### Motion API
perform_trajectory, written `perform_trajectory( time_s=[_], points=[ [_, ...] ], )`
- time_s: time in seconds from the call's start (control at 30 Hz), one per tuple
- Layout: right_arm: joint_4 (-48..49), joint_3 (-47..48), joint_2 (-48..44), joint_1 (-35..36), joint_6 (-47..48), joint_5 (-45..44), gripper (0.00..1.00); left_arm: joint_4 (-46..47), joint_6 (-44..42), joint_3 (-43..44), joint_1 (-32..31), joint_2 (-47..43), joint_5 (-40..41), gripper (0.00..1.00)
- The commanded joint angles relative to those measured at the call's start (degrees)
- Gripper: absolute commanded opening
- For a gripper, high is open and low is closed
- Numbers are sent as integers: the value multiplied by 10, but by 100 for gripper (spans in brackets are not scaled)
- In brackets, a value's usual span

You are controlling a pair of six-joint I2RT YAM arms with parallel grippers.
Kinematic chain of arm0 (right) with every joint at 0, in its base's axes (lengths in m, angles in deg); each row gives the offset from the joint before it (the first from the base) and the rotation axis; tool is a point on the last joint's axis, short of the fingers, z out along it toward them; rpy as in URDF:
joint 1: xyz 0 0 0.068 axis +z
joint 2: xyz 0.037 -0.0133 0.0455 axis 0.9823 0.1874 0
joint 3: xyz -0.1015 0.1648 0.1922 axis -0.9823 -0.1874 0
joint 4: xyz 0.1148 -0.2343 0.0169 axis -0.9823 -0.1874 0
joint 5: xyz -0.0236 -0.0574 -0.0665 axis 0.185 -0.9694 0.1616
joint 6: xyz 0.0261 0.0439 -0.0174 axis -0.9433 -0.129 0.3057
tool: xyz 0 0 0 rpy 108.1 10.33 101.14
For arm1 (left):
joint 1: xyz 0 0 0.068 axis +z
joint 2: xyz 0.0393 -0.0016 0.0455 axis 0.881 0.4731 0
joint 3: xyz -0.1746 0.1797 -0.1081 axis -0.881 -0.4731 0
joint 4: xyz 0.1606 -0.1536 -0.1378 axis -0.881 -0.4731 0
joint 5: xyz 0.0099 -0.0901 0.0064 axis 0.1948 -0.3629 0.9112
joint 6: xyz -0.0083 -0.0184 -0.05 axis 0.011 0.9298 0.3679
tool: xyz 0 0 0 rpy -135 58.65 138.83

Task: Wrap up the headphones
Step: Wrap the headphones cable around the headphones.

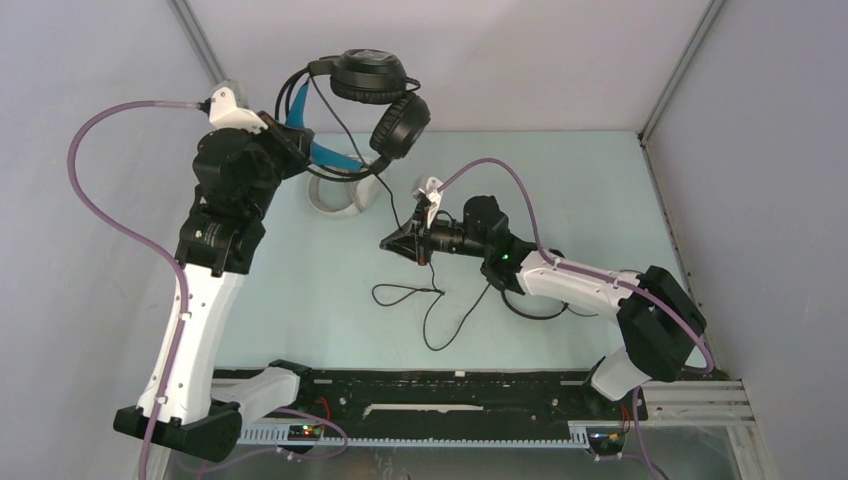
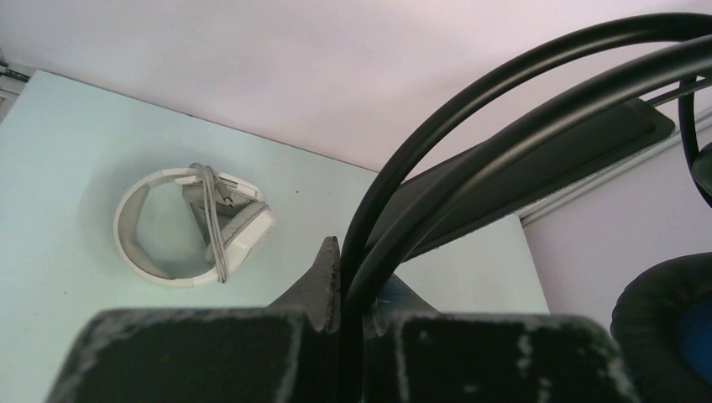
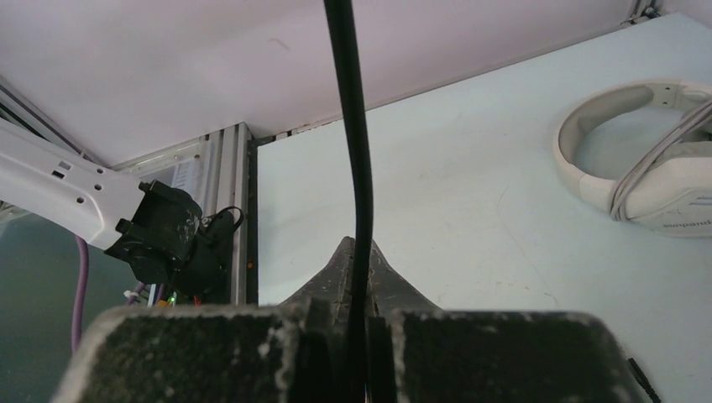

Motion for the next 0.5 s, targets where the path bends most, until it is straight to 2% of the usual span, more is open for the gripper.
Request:
perform_trajectory(
  time_s=[0.0, 0.27, 0.47],
  points=[
    [41, -3, 8, -1, 1, -5, 0, 68, 56, 17, 6, -7, -29, 0],
    [75, -29, 13, -12, -18, -4, 0, 64, 76, 24, 13, -4, -44, 0],
    [79, -42, 9, -34, -33, -6, 2, 42, 65, 42, 14, 7, -105, 0]
  ],
)
